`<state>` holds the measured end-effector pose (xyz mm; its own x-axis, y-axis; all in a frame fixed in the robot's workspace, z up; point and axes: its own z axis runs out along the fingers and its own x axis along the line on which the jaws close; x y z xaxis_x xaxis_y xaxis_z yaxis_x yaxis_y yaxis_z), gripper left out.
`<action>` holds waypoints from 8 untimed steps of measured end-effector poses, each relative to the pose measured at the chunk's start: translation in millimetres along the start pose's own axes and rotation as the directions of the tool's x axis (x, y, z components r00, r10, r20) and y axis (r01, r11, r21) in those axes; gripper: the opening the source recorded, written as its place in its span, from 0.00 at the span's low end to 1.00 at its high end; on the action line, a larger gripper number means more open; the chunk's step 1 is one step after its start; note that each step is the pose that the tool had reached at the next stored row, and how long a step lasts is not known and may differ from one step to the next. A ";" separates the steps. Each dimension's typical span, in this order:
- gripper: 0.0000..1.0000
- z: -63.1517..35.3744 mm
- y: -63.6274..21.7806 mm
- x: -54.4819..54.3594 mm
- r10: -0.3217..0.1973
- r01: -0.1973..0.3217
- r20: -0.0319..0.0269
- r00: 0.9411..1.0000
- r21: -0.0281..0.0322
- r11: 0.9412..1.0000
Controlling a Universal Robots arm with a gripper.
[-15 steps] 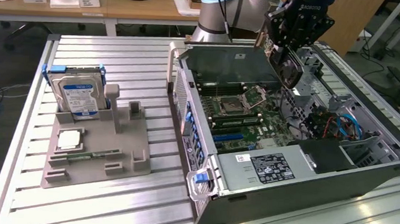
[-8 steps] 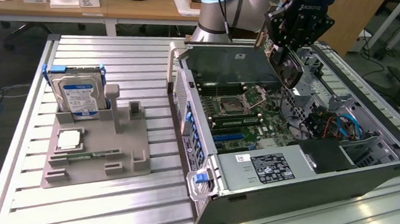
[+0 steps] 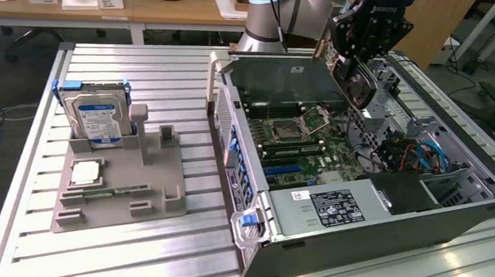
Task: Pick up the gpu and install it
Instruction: 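Insert the gpu into the slot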
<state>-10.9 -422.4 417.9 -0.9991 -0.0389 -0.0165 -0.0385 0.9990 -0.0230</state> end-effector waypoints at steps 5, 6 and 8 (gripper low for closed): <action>0.28 0.0 0.0 0.1 -0.055 0.055 0.001 0.999 -0.001 0.999; 0.28 0.0 0.0 0.0 -0.062 0.062 0.002 0.998 -0.001 0.998; 0.28 0.0 -0.1 0.1 -0.074 0.074 0.002 0.997 -0.001 0.997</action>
<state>-10.9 -422.4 417.9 -0.9934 -0.1132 -0.0166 -0.1128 0.9934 -0.0228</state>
